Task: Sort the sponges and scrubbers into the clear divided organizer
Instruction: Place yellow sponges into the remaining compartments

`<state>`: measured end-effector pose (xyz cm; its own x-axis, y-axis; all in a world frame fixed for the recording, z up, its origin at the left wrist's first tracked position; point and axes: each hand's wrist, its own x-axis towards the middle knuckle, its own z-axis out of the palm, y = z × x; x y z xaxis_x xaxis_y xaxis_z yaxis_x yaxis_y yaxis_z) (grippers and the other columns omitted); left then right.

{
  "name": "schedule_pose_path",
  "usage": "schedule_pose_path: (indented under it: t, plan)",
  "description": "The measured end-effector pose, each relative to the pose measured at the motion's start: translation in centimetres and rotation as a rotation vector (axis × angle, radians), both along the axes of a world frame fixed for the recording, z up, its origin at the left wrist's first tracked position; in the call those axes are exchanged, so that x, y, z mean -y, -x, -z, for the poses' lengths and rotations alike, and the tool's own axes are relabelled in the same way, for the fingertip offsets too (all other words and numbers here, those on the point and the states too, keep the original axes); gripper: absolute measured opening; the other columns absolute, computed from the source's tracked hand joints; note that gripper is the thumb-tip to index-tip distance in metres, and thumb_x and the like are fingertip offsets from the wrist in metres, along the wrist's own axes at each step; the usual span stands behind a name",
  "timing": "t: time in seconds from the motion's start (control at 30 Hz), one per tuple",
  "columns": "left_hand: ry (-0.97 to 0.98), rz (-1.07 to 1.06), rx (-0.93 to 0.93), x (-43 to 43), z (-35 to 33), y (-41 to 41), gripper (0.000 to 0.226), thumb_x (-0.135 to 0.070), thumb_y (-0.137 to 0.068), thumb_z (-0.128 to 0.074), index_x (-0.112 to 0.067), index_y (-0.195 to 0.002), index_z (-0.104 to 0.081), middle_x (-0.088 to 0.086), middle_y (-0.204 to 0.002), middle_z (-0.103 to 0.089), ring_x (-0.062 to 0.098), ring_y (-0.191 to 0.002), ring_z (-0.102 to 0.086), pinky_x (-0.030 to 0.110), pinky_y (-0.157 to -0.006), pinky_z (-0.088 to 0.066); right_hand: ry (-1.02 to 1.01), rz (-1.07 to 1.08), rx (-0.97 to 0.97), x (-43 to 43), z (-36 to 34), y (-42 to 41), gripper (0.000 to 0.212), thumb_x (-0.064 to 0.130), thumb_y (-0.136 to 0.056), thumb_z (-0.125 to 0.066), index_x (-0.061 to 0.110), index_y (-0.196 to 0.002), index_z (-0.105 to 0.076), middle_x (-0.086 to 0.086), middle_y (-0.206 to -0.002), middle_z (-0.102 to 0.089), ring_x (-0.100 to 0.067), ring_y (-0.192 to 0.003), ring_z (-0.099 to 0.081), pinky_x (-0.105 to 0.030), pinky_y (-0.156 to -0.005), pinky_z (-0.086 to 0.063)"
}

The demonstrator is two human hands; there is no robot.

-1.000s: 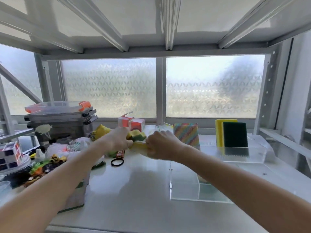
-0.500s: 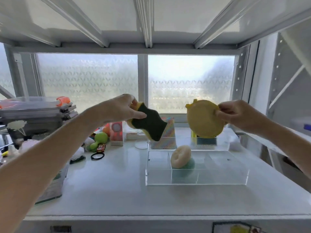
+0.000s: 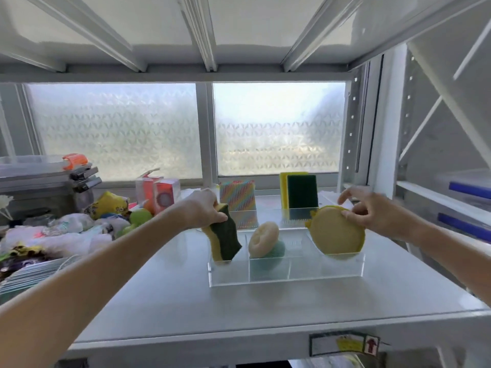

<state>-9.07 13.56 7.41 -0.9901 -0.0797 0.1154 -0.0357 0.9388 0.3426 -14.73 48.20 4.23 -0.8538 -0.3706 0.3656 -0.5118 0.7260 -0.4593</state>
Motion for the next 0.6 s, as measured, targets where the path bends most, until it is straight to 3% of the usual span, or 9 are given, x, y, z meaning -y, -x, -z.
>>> schedule_pose_path:
  t: [0.1, 0.17, 0.3, 0.37, 0.43, 0.53, 0.6]
  plan:
    - [0.087, 0.018, -0.019, -1.0, 1.7, 0.1, 0.054, -0.028, -0.091, -0.06, -0.006, -0.136, -0.038, 0.01, -0.109, -0.059, 0.015, -0.085, -0.056, 0.02, -0.067, -0.047, -0.128, -0.013, -0.022, 1.2, 0.8, 0.0, 0.005, 0.029, -0.092, -0.058, 0.029, -0.094, -0.054, 0.002, -0.068, -0.067, -0.013, -0.062, -0.061, -0.024, -0.06, -0.05]
    - [0.122, 0.044, -0.071, -1.1, 2.4, 0.1, 0.066, -0.026, -0.092, -0.06, -0.006, -0.144, -0.025, 0.012, -0.119, -0.059, 0.017, -0.091, -0.055, 0.023, -0.075, -0.049, -0.175, 0.01, -0.026, 1.2, 0.8, 0.2, 0.007, 0.027, -0.091, -0.06, 0.031, -0.088, -0.055, 0.003, -0.071, -0.067, -0.013, -0.065, -0.063, -0.023, -0.063, -0.049]
    - [0.088, 0.075, -0.086, -0.3, 1.7, 0.0, 0.053, -0.034, -0.088, -0.064, -0.01, -0.131, -0.043, 0.005, -0.107, -0.059, 0.018, -0.093, -0.058, 0.028, -0.085, -0.052, -0.3, 0.136, -0.254, 1.3, -0.6, 0.0, 0.01, 0.035, -0.083, -0.069, 0.029, -0.089, -0.066, 0.004, -0.095, -0.067, -0.008, -0.078, -0.062, -0.027, -0.072, -0.048]
    - [0.038, 0.078, -0.097, 0.4, 0.9, -0.2, 0.042, -0.039, -0.087, -0.065, -0.012, -0.117, -0.052, 0.003, -0.105, -0.062, 0.018, -0.093, -0.06, 0.025, -0.079, -0.052, -0.151, 0.045, -0.334, 3.2, -1.3, -0.7, 0.015, 0.037, -0.08, -0.071, 0.025, -0.088, -0.068, 0.005, -0.094, -0.067, -0.007, -0.077, -0.063, -0.026, -0.068, -0.053]
    - [0.003, 0.084, -0.133, 1.1, 0.2, -0.4, 0.044, -0.043, -0.084, -0.066, -0.012, -0.113, -0.055, 0.003, -0.103, -0.062, 0.018, -0.095, -0.061, 0.025, -0.077, -0.051, -0.007, -0.103, -0.215, 6.6, -1.5, -1.9, 0.027, 0.043, -0.078, -0.07, 0.02, -0.092, -0.069, 0.004, -0.088, -0.07, -0.008, -0.074, -0.066, -0.029, -0.069, -0.059]
    - [0.003, 0.095, -0.169, 1.8, -0.4, -0.5, 0.049, -0.047, -0.081, -0.068, -0.012, -0.113, -0.057, 0.003, -0.102, -0.064, 0.019, -0.095, -0.063, 0.032, -0.085, -0.054, -0.025, -0.153, 0.094, 12.2, -0.2, -2.3, 0.056, 0.059, -0.073, -0.065, 0.017, -0.109, -0.061, -0.003, -0.096, -0.069, -0.015, -0.081, -0.067, -0.031, -0.074, -0.058]
    - [-0.012, 0.105, -0.163, 2.1, -0.4, -0.5, 0.045, -0.046, -0.081, -0.068, -0.012, -0.109, -0.059, 0.004, -0.102, -0.067, 0.019, -0.095, -0.064, 0.034, -0.086, -0.055, -0.106, -0.123, 0.115, 14.3, 0.9, -1.3, 0.051, 0.053, -0.078, -0.065, 0.018, -0.114, -0.058, -0.006, -0.101, -0.066, -0.018, -0.086, -0.064, -0.032, -0.076, -0.057]
